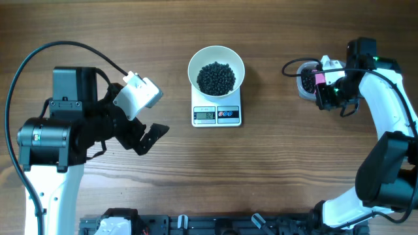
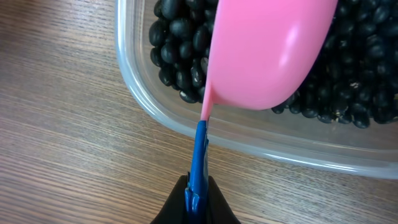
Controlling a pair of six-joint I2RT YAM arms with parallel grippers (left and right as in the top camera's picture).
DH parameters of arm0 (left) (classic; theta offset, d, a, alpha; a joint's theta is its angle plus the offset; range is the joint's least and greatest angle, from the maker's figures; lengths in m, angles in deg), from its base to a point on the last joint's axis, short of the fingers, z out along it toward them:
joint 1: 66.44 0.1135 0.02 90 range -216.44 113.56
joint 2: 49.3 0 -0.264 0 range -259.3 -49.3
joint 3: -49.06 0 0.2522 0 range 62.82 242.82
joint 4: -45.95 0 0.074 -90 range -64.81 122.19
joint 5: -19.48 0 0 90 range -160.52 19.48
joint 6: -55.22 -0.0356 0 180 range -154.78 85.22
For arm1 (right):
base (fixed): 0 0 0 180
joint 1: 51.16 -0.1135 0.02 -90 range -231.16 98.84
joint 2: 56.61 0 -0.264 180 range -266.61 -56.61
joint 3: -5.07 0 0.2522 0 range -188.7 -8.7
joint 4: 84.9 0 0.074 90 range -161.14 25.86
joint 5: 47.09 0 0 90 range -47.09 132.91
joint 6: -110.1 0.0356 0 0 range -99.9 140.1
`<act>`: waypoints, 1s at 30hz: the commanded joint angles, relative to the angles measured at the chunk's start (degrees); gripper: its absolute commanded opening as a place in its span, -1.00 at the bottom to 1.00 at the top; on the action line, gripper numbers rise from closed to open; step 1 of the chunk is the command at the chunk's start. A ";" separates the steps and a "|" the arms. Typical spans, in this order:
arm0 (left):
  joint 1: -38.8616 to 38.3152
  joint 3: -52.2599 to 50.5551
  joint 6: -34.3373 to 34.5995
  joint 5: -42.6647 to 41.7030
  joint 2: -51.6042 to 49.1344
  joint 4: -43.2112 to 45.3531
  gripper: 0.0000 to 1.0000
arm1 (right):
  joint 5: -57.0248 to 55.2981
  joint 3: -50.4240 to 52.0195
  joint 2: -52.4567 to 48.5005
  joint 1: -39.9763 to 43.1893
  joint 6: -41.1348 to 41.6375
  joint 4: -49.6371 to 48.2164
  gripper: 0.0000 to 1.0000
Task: Scoop item into bowl and weigh 150g on scale
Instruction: 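Dip the scoop into the black beans and drag to fill it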
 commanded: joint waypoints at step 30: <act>0.37 1.11 -0.68 -0.48 -0.22 -0.07 1.00 | 15.34 0.07 -4.96 2.69 8.41 -2.03 -0.91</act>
